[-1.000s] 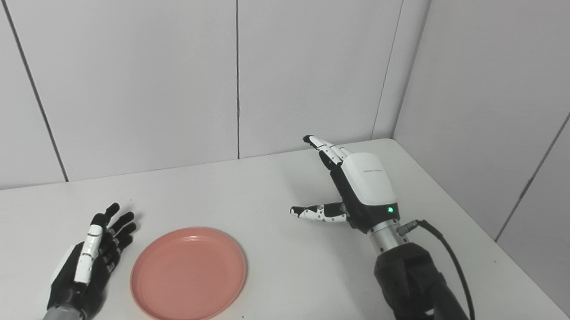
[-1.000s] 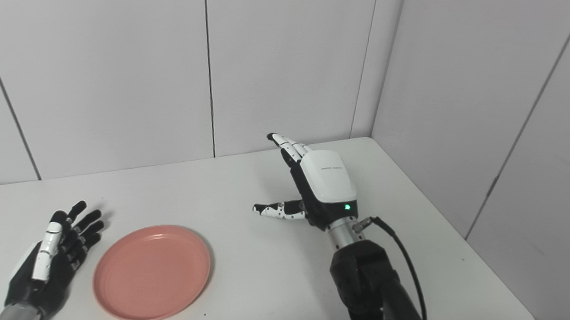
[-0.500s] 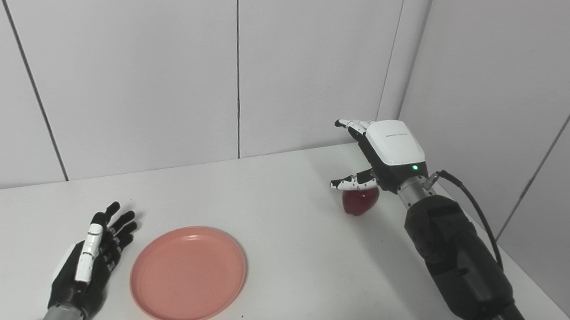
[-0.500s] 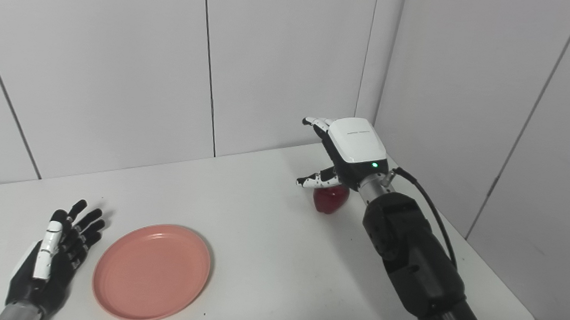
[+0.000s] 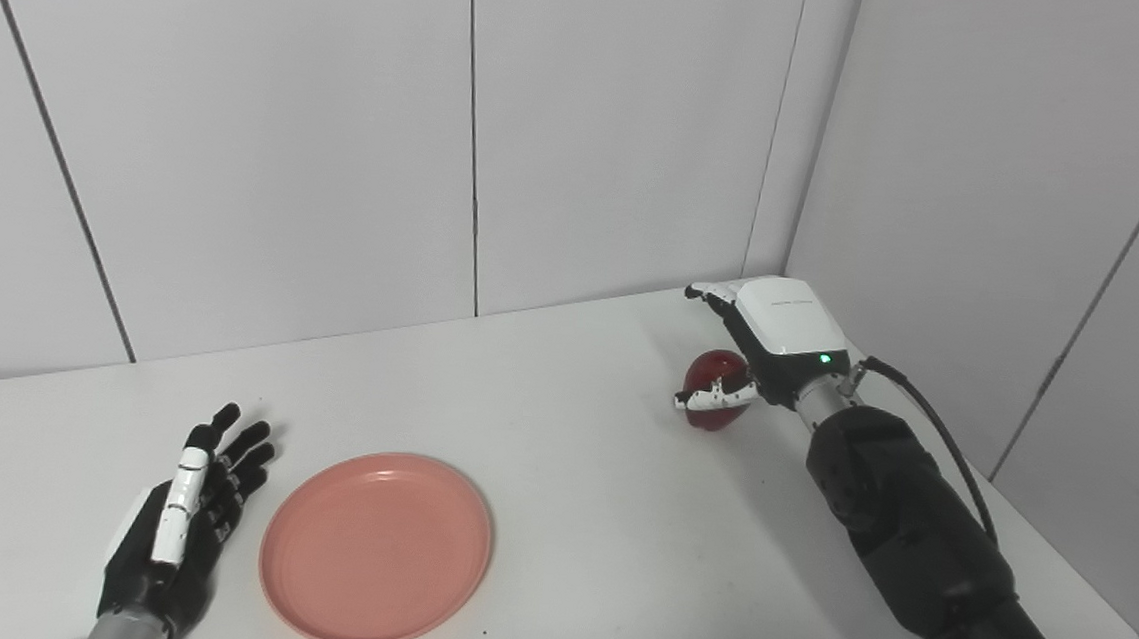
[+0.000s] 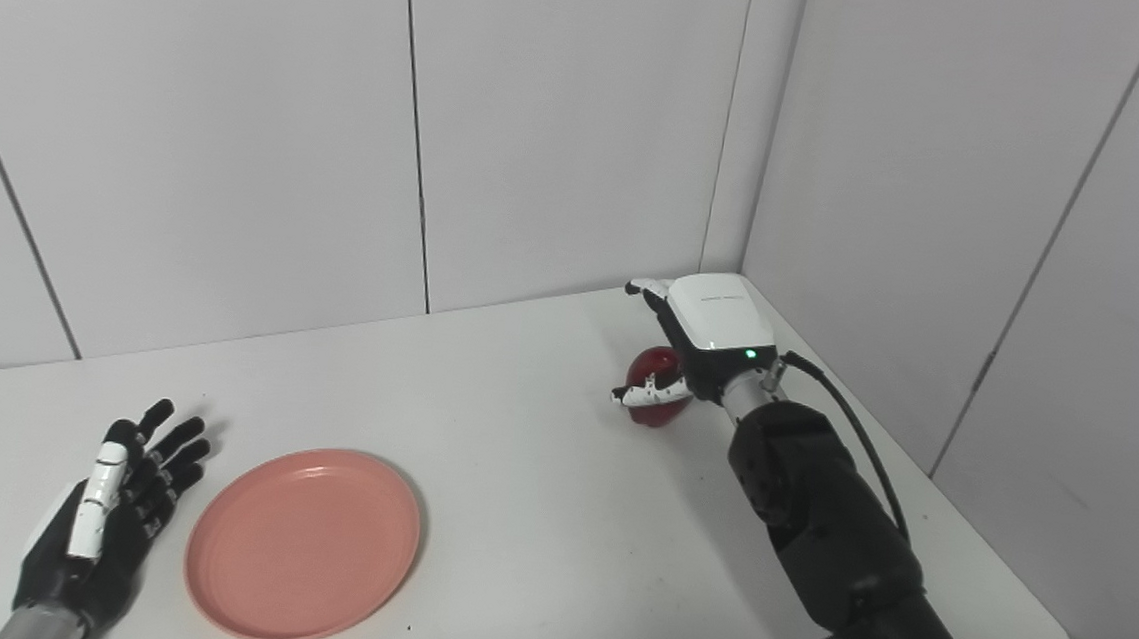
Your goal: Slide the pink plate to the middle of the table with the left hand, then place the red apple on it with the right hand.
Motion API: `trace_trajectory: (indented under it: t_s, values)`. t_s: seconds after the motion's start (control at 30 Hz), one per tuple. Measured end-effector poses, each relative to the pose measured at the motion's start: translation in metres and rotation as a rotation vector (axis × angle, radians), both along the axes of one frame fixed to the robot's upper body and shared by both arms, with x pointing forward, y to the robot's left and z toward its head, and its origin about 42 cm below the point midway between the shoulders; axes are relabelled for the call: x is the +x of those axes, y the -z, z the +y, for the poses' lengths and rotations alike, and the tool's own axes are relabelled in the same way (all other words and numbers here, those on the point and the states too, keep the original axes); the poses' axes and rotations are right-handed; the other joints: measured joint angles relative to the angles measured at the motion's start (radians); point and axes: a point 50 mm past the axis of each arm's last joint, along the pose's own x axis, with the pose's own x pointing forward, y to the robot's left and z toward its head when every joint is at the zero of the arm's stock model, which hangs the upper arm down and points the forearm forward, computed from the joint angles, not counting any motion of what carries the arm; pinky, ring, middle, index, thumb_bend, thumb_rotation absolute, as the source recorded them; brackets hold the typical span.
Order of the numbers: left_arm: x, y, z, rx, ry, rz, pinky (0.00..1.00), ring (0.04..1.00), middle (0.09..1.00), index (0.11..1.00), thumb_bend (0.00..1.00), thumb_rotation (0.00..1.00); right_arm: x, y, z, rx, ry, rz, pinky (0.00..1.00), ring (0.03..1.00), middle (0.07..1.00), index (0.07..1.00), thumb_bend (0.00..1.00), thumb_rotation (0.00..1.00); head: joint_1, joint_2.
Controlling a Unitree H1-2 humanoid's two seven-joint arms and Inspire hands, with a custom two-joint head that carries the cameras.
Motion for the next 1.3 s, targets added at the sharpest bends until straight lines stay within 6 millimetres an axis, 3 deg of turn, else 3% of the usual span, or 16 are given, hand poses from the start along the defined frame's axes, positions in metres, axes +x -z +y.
trace_trajectory:
  t_s: [0.47, 1.1, 1.3]
  values:
    - [0.000, 0.000, -0.002, 0.003, 0.006, -0.001, 0.96, 0.930, 0.930, 0.964, 0.55, 0.95, 0.000, 0.026, 0.000, 0.080, 0.001, 0.055, 0.58, 0.778, 0.814, 0.830, 0.99, 0.47, 0.011, 0.002]
    - [-0.001, 0.000, -0.004, 0.009, -0.005, -0.002, 0.96, 0.926, 0.924, 0.958, 0.56, 0.94, -0.002, 0.036, -0.002, 0.109, 0.008, 0.077, 0.57, 0.749, 0.789, 0.825, 0.97, 0.45, 0.012, 0.005]
    - [-0.001, 0.000, -0.004, 0.011, -0.004, -0.002, 0.95, 0.923, 0.922, 0.959, 0.55, 0.95, -0.002, 0.036, -0.002, 0.116, 0.009, 0.078, 0.54, 0.676, 0.726, 0.766, 0.97, 0.44, 0.012, 0.006]
